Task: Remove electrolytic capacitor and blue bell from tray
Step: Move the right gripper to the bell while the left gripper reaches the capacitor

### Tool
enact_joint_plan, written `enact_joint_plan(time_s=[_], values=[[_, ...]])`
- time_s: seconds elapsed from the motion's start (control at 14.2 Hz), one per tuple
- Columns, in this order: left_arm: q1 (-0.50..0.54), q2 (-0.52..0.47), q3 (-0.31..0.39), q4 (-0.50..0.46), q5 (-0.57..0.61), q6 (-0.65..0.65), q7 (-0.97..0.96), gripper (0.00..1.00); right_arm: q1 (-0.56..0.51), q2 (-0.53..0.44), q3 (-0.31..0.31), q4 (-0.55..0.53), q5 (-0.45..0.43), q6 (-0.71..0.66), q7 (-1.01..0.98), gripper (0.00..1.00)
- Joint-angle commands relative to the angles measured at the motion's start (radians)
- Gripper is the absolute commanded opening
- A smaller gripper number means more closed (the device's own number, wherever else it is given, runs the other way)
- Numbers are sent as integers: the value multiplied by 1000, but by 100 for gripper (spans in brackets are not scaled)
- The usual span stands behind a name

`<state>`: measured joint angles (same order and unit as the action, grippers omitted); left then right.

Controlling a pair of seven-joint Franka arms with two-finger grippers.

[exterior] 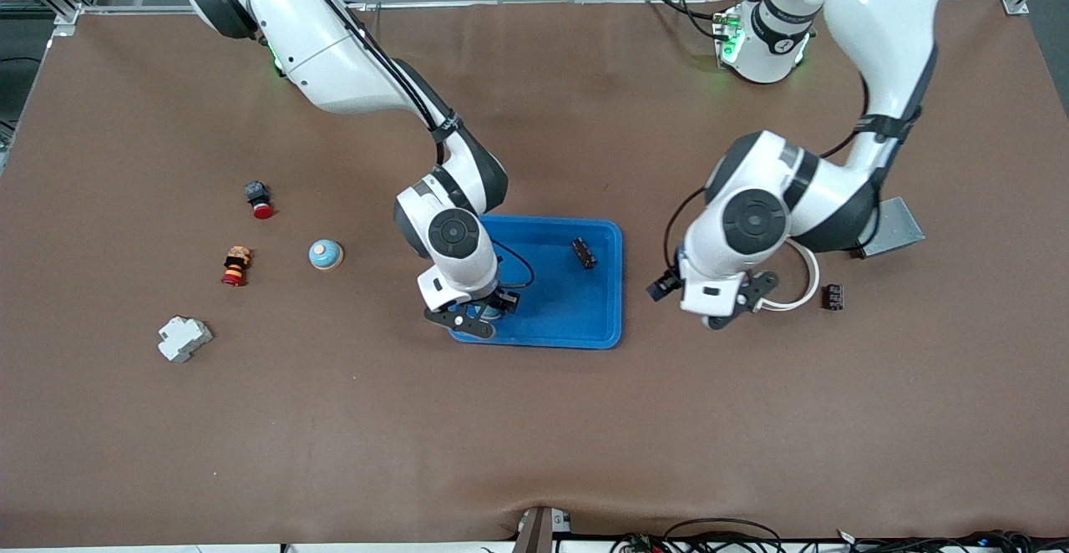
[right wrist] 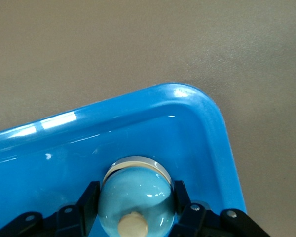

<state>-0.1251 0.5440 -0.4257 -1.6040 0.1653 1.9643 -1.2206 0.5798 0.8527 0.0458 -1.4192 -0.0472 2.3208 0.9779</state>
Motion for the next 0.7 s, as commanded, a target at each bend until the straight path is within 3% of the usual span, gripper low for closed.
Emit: enact_joint_plan(time_s=[0.0, 0.42, 0.63], values=[[-65, 34, 4, 29, 0, 25, -83, 100, 11, 8, -4, 37, -20, -20, 35, 0], [-165, 94, 13, 27, 8, 113, -220, 100, -14, -87, 3, 36, -3, -185, -68, 0], [-183, 111, 13, 27, 28, 145, -258, 100, -58, -144, 5, -15, 1, -204, -181, 0]])
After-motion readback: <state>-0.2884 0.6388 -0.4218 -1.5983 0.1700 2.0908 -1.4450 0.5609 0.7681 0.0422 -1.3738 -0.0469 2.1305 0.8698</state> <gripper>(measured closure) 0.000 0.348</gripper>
